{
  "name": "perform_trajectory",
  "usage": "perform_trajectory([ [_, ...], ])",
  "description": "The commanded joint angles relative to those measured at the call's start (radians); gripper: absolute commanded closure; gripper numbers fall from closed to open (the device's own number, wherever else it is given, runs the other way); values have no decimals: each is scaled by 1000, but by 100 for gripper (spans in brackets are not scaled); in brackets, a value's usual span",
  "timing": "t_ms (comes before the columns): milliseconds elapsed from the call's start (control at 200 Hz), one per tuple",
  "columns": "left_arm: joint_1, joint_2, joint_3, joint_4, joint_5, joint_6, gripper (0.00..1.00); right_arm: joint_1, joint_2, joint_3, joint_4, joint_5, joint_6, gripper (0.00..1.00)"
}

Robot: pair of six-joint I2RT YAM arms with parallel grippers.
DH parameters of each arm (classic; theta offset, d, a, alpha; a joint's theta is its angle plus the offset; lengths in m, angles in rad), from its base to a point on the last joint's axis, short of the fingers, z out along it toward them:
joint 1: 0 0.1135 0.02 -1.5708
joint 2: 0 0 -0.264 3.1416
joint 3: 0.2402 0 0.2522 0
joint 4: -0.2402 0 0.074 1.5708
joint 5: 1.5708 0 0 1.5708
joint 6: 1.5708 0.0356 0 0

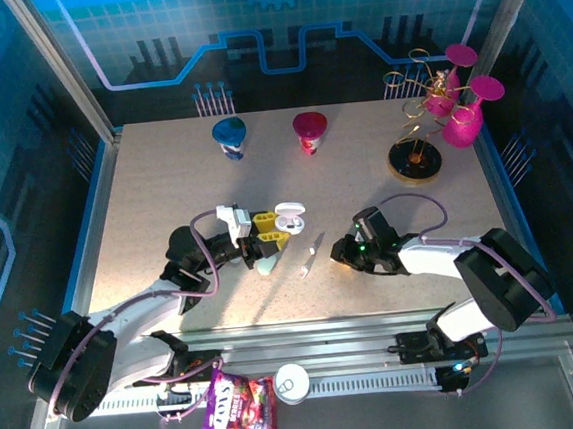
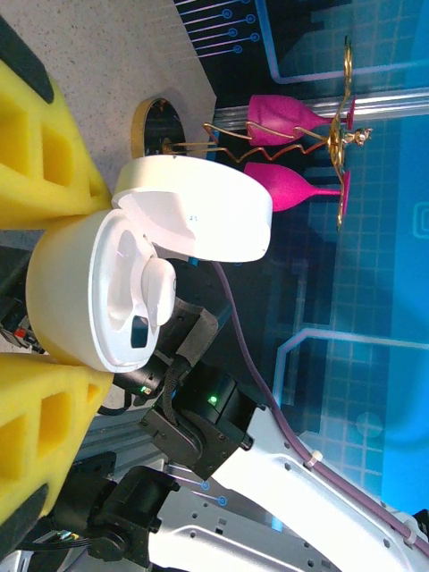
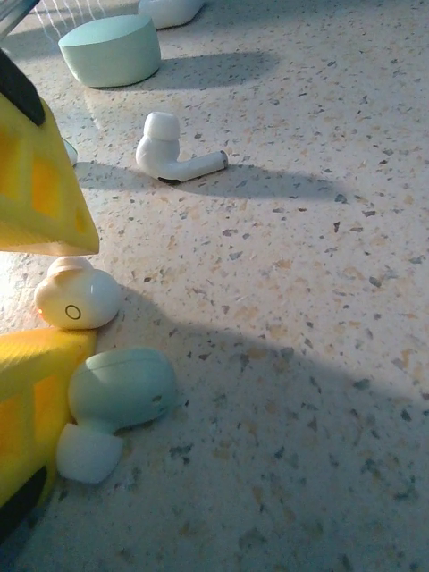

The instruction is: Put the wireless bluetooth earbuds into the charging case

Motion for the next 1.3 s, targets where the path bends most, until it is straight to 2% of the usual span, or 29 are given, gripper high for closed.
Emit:
perform_trajectory([
  [0,1,-22,-8,2,-4,30,75,7,47,26,111,-33,-11,74],
  [160,1,-19,-6,2,-3,32,75,11,54,26,102,-22,-9,80],
  [375,1,-21,-2,-3,-3,36,75,11,47,27,79,-18,-9,83],
  [530,1,-18,-5,-3,-4,40,75,13,-26,44,2,11,-46,83],
  [665,2,-8,-7,-14,-23,61,75,21,-149,79,-143,84,-121,82],
  [841,1,52,2,7,-58,78,75,64,-301,174,-377,217,-240,82],
  [991,2,114,20,3,-105,97,75,119,-384,283,-509,291,-313,82],
  [1136,3,155,38,-40,-134,128,75,181,-394,387,-587,314,-360,80],
  [1296,2,170,52,-118,-154,184,75,255,-351,502,-593,336,-412,80],
])
